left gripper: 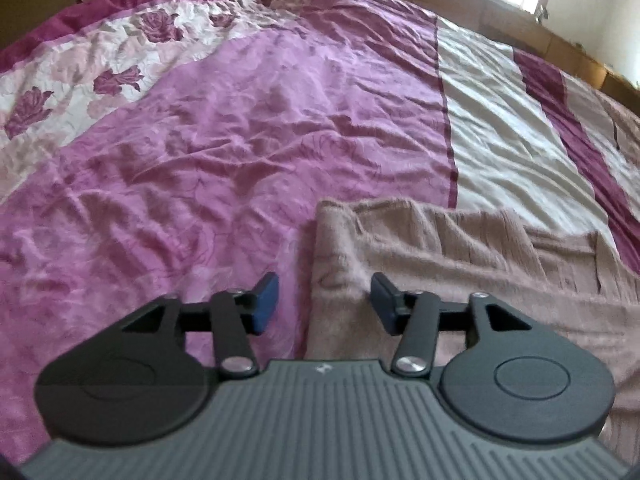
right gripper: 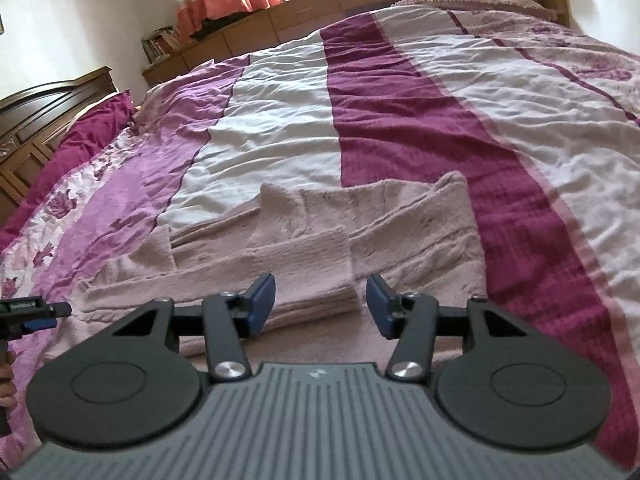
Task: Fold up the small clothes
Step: 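Move both grippers to the ribbed hem of the cardigan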
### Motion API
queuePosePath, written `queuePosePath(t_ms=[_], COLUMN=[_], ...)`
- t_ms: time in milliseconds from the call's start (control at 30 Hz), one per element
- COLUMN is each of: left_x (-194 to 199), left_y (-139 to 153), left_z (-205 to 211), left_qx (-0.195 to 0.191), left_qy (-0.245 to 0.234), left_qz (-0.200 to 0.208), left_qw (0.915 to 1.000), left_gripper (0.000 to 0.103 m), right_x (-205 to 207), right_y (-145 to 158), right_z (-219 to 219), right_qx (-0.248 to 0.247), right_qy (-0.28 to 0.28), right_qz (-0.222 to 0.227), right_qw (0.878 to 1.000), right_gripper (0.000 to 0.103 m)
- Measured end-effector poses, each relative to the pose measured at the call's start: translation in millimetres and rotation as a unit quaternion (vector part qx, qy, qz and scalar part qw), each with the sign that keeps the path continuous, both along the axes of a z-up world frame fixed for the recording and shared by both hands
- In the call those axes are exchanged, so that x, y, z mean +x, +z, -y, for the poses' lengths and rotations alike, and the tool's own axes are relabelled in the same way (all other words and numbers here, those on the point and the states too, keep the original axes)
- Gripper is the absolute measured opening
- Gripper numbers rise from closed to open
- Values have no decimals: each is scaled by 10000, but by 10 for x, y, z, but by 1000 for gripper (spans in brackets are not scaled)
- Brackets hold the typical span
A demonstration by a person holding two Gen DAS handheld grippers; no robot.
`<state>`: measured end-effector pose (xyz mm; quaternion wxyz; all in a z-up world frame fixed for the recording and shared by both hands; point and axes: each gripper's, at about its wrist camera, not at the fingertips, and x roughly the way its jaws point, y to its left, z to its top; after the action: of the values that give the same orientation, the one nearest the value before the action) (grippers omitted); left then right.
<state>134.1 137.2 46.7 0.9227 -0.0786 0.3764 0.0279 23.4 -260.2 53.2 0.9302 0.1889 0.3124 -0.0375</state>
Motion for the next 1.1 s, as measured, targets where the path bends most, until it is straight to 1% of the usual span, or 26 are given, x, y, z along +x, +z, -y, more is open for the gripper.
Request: queuePosePath(t_ms=[233,400,500,700,933,1100], left_x=[-280,-542,-731,-1138,-1493,-1672], left_y=[167,288,327,274,155,97], left_z=[28,34,35,-12,-72,-124], left_qx=[394,504,501,360,317,378], left_qy=[-449,-700,-779,-862,-933,-1010], left_qz=[-234,-399,-443,-649,-907,-1074], left_qw=[9979,9955,9947,9935,9910,9884], left_gripper=[56,57,57,58,58,58], right_x=[-209,-395,-521,-812,-1205,-1438], right_y=[88,175,207,215,231,219], right_z=[0,-26,-45,-24,190,328], right_qx=[177,198,218,336,522,470], right_qy=[43,197,324,519,386,339], right_qz=[-10,-114,-243,-602,-865,-1054], right_qw=[9998,9995,9989,9963,9941,9927], right_gripper=[65,65,65,66,66,66])
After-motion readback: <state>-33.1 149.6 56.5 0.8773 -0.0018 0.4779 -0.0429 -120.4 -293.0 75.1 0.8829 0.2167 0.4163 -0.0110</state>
